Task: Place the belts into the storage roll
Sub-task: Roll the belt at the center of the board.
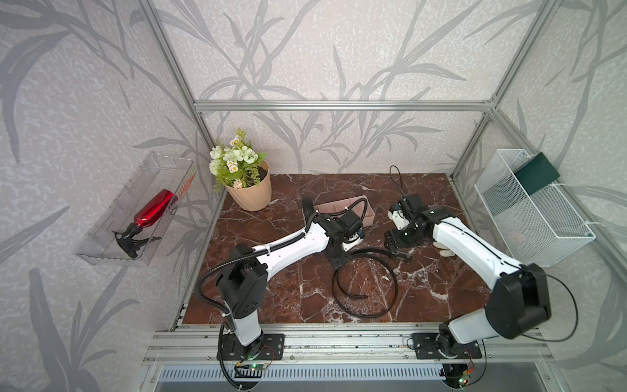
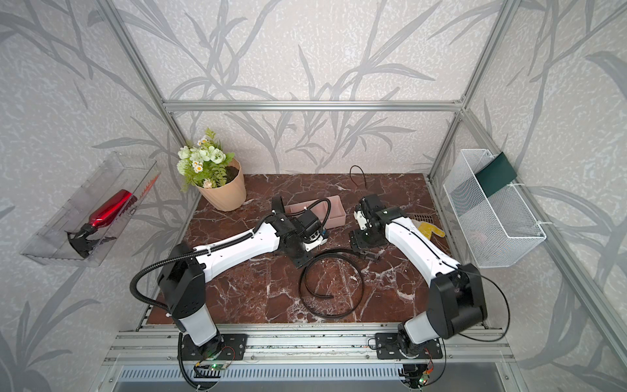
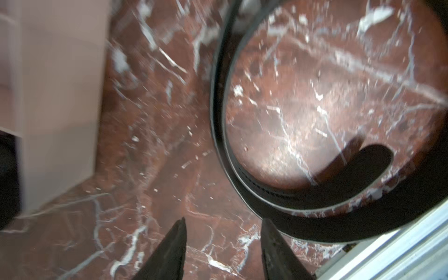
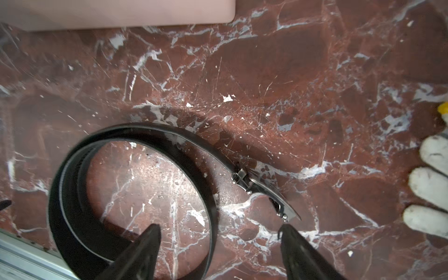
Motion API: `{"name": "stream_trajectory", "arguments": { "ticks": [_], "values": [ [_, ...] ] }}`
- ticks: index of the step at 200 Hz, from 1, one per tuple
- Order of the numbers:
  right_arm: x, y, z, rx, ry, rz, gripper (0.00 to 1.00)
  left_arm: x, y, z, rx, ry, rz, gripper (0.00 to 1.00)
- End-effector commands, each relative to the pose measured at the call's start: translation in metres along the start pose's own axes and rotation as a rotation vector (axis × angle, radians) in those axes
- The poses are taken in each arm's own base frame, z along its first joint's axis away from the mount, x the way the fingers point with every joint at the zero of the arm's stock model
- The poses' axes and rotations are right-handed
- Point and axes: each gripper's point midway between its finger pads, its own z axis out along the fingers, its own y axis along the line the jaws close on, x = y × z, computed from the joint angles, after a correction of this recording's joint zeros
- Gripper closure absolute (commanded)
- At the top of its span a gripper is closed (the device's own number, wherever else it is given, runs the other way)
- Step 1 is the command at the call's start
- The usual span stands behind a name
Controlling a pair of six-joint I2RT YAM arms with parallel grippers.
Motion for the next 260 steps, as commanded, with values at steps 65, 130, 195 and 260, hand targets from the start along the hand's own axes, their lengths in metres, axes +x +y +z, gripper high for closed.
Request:
{"name": "stream_trajectory", "arguments": {
  "ticks": [65,130,195,260],
  "values": [
    [0.017,-0.030,0.034,0.135,0.242,-0.214,0.24,0.017,-0.019,0.023,0.040,0.110,-0.099,0.50],
    [0.015,-0.034,0.048,0.148,0.251,-0.229,0.24,0.002,-0.004,0.051,-0.001,0.132,-0.226,0.48],
    [0.010,-0.037,0.075,0.142,0.306,-0.264,0.27,-0.004,0.014,0.080,0.047,0.177,-0.337,0.49],
    [0.003,-0.045,0.086,0.150,0.301,-0.206,0.76,0.032,0.053,0.098,-0.024,0.281,-0.439,0.68]
  ]
}}
